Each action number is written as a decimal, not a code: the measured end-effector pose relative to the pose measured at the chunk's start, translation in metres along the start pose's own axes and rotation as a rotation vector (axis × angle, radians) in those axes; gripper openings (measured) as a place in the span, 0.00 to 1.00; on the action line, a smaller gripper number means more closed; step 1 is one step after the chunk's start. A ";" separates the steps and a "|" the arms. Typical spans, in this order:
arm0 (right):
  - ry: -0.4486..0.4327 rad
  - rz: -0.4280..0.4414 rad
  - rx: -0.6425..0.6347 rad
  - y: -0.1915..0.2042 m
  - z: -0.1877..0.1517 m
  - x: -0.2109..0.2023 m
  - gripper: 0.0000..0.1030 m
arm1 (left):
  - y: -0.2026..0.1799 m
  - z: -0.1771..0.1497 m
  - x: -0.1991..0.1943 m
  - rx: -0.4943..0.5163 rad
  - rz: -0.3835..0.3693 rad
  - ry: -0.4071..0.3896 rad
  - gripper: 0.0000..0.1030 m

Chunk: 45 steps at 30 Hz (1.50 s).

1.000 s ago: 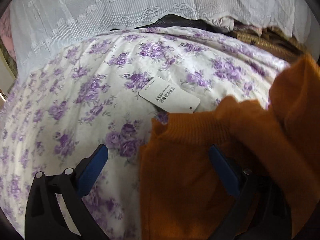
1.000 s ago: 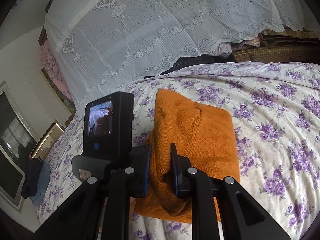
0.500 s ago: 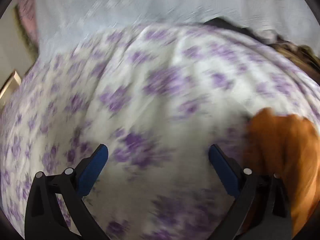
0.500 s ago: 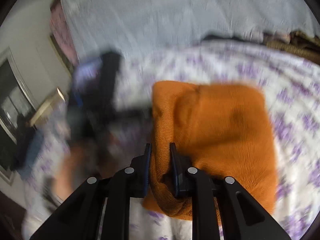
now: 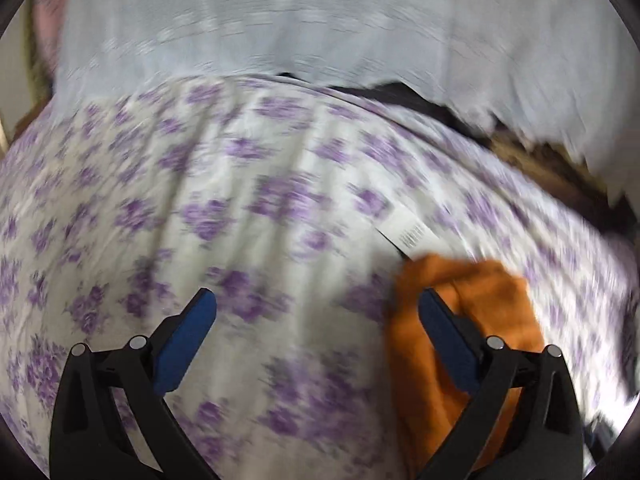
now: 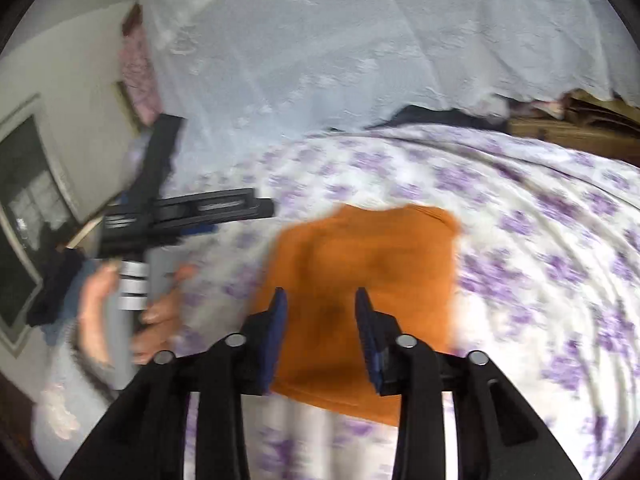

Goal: Fold small clothes

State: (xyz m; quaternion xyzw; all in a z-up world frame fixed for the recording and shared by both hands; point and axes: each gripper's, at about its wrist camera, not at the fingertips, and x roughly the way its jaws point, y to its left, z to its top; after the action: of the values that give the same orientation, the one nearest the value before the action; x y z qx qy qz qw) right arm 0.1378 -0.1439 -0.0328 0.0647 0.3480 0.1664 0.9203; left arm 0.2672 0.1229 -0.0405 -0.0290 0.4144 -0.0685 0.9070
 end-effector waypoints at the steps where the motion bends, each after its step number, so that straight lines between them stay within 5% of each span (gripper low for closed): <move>1: 0.059 -0.022 0.002 -0.009 -0.009 0.011 0.23 | -0.012 -0.006 0.003 0.048 0.007 0.013 0.96; 4: 0.098 0.047 0.041 -0.030 -0.027 0.028 0.20 | -0.049 -0.039 0.030 0.223 0.123 0.095 0.96; 7: 0.107 0.077 0.087 -0.035 -0.018 0.020 0.17 | -0.054 -0.058 0.024 0.227 0.200 0.033 0.96; 12: 0.027 0.103 0.141 -0.045 -0.001 -0.004 0.23 | -0.028 -0.071 -0.022 0.107 -0.021 0.044 0.96; 16: 0.112 0.080 0.169 -0.062 -0.007 0.034 0.24 | -0.032 -0.090 0.001 0.116 -0.045 0.122 0.96; 19: 0.096 0.083 0.177 -0.066 -0.007 0.027 0.21 | -0.031 -0.087 0.002 0.086 -0.059 0.123 0.96; 21: 0.063 0.114 0.220 -0.069 -0.002 0.013 0.37 | -0.022 -0.085 -0.005 0.016 -0.119 0.122 0.96; 22: 0.035 0.123 0.241 -0.073 0.002 0.005 0.61 | -0.019 -0.083 -0.008 -0.012 -0.166 0.127 0.96; 23: 0.011 0.119 0.251 -0.077 0.005 0.000 0.69 | -0.015 -0.080 -0.009 -0.045 -0.235 0.138 0.96; 30: 0.122 0.108 0.292 -0.100 0.013 0.032 0.69 | -0.027 -0.066 0.010 -0.062 -0.348 0.205 0.96; 35: 0.200 0.240 0.371 -0.103 0.006 0.075 0.71 | -0.046 -0.058 0.033 -0.041 -0.482 0.247 0.96; 39: 0.164 0.258 0.353 -0.104 0.002 0.084 0.68 | -0.065 -0.060 0.050 0.021 -0.436 0.243 0.96; 42: 0.138 0.265 0.344 -0.101 -0.001 0.079 0.58 | -0.067 -0.060 0.051 0.019 -0.451 0.228 0.96; 45: 0.105 0.253 0.315 -0.095 -0.004 0.073 0.48 | -0.068 -0.063 0.044 0.045 -0.460 0.205 0.83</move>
State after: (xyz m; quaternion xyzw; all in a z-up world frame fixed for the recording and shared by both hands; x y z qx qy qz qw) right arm 0.2114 -0.2074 -0.1033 0.2424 0.4063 0.2273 0.8512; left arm 0.2414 0.0491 -0.1070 -0.0954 0.4850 -0.2846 0.8214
